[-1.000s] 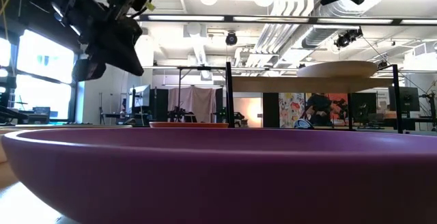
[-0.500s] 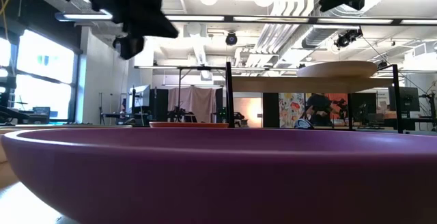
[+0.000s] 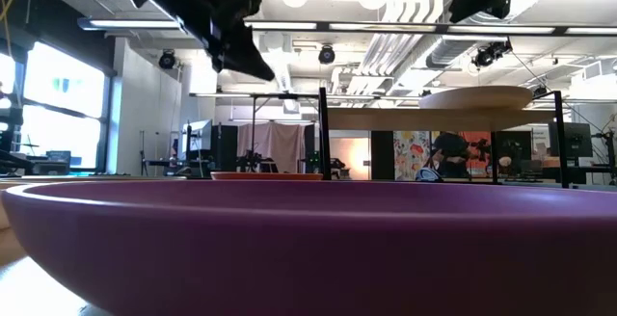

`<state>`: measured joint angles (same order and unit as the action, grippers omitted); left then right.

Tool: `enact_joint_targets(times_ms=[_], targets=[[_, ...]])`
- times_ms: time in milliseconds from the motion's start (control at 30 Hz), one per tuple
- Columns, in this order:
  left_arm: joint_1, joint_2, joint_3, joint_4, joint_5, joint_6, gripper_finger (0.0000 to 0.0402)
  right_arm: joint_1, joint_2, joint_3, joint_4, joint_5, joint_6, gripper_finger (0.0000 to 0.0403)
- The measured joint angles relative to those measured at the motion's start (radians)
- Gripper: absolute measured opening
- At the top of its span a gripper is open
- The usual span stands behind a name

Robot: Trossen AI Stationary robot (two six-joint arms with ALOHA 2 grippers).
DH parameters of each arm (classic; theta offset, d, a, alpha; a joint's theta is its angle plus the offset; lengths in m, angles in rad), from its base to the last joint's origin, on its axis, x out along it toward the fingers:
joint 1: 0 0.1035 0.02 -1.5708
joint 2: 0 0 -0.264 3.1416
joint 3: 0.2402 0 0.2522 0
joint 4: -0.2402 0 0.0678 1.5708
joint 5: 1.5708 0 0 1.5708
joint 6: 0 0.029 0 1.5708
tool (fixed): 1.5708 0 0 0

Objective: Place and stack plates onto a shelf
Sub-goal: Stack the orange plate on top of the white plate on the shelf

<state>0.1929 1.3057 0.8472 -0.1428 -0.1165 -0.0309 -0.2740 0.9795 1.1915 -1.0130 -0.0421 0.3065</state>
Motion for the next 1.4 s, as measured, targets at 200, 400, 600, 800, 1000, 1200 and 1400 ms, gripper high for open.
enact_joint_targets(times_ms=[200,400,600,800,1000,1200,1400], targets=[[0.063,0.025,0.0,-0.056,0.023,0.025,0.0003,0.051,0.002,0.0,0.0,0.004,0.0,0.0074],[0.09,0.053,0.0,-0.128,0.084,0.045,0.0021,0.081,0.002,0.0,0.0,0.047,0.0,0.0074],[0.089,0.107,0.0,-0.149,0.086,0.119,0.0057,0.085,0.002,0.0,0.0,0.06,0.0,0.0074],[0.066,0.18,0.0,-0.149,0.071,0.247,0.0069,0.085,0.002,0.0,0.0,0.06,0.003,0.0074],[0.061,0.237,0.0,-0.147,0.051,0.252,0.0067,0.085,0.002,0.0,0.0,0.061,0.0,0.0074],[0.061,0.276,0.0,-0.142,0.048,0.282,0.0066,0.085,0.002,0.0,0.0,0.061,0.0,0.0074],[0.061,0.304,0.0,-0.141,0.01,0.322,0.0065,0.085,0.002,0.0,0.0,0.061,0.0,0.0074]])
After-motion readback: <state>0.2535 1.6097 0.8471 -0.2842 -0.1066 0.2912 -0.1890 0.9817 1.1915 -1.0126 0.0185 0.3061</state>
